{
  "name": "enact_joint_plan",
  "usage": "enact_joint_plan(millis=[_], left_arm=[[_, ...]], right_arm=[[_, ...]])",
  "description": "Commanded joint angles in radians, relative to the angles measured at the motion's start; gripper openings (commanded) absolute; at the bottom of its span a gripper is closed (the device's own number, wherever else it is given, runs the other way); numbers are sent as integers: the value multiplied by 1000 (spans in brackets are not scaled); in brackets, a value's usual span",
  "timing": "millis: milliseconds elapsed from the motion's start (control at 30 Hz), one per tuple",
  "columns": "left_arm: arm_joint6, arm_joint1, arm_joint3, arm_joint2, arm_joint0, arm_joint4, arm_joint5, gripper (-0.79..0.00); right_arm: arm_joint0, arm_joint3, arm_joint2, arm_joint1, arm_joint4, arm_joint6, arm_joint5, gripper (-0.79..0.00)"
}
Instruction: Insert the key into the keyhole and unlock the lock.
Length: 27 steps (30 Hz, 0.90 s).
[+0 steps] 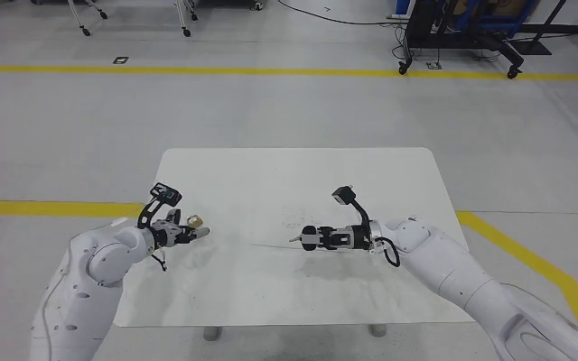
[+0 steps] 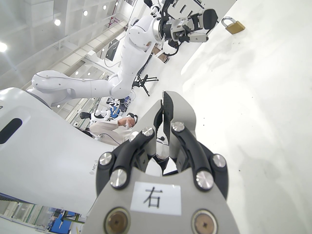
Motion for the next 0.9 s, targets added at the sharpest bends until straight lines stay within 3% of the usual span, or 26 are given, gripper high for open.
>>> enact_joint_plan(millis=[0, 267, 300, 367, 533, 600, 700, 867], left_arm=[[40, 2, 0, -15, 1, 49, 33, -9], [91, -12, 156, 100, -111, 144, 60, -22], [93, -14, 175, 115, -127, 141, 55, -49], [91, -18, 204, 142, -151, 140, 47, -185], [92, -24, 247, 179, -186, 156, 49, -169], [85, -25, 259, 188, -196, 155, 41, -225], [72, -24, 265, 194, -202, 152, 29, -413], [68, -19, 259, 179, -195, 145, 24, -443]], right_arm=[[0, 0, 0, 0, 0, 0, 0, -785], [0, 0, 0, 0, 0, 0, 0, -785], [0, 0, 0, 0, 0, 0, 0, -785], [0, 0, 0, 0, 0, 0, 0, -785], [0, 0, 0, 0, 0, 0, 0, -785], [0, 0, 0, 0, 0, 0, 0, -785], [0, 0, 0, 0, 0, 0, 0, -785], [0, 0, 0, 0, 0, 0, 0, -785]])
